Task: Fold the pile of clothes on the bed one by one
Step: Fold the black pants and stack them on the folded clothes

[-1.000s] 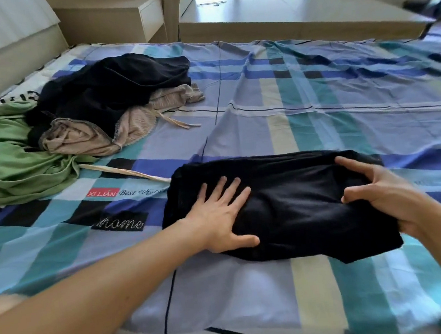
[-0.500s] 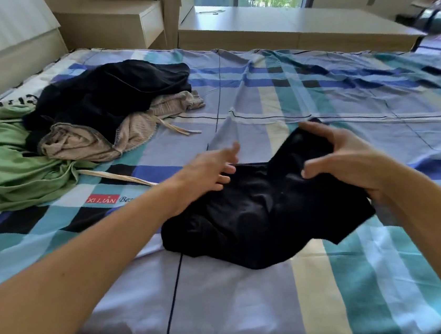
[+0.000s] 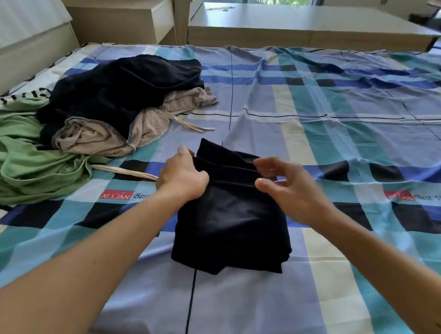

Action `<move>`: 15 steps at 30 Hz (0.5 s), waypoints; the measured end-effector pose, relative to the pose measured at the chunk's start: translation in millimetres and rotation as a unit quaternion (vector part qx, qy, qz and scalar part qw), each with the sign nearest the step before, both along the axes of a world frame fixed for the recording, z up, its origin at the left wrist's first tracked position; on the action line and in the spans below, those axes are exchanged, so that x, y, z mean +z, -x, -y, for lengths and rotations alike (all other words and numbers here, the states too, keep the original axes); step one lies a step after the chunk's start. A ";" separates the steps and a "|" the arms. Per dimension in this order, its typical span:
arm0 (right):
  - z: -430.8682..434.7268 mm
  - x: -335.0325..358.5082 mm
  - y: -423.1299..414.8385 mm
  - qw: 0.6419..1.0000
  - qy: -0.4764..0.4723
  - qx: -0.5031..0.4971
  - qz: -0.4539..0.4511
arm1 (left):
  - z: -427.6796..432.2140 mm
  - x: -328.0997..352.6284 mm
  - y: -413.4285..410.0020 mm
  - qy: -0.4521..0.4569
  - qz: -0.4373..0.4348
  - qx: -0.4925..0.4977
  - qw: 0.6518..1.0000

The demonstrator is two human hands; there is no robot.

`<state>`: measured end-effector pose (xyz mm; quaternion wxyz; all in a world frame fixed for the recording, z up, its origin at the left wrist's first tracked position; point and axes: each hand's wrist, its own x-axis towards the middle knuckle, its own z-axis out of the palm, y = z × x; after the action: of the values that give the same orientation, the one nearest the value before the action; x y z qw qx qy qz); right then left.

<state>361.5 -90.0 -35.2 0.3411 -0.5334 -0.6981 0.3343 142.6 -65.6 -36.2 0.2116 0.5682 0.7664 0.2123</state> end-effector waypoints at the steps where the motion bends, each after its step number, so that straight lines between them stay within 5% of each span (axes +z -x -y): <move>1: 4.8 -8.5 -2.4 0.999 -0.022 0.018 0.040 | 1.9 -0.2 -3.8 -0.052 -0.099 -0.020 0.994; 4: 27.8 -35.5 1.2 0.981 -0.005 0.097 0.168 | 4.0 -4.2 -15.7 -0.274 -0.226 -0.214 0.910; 7: 45.9 -52.9 4.0 0.958 -0.006 0.114 0.261 | -9.2 -15.0 -17.1 -0.183 -0.214 -0.366 0.887; 9: 54.3 -51.2 2.7 0.961 -0.008 0.109 0.255 | -20.7 -22.5 -17.6 -0.121 -0.244 -0.373 0.887; 15: 74.6 -43.4 -11.6 0.983 -0.060 0.040 0.166 | -41.4 -8.5 -49.6 -0.148 -0.240 -0.362 0.888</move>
<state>373.1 -164.6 -78.6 0.2378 -0.5317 -0.7848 0.2117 192.2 -24.2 -44.8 -0.0035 0.8645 0.4947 0.0891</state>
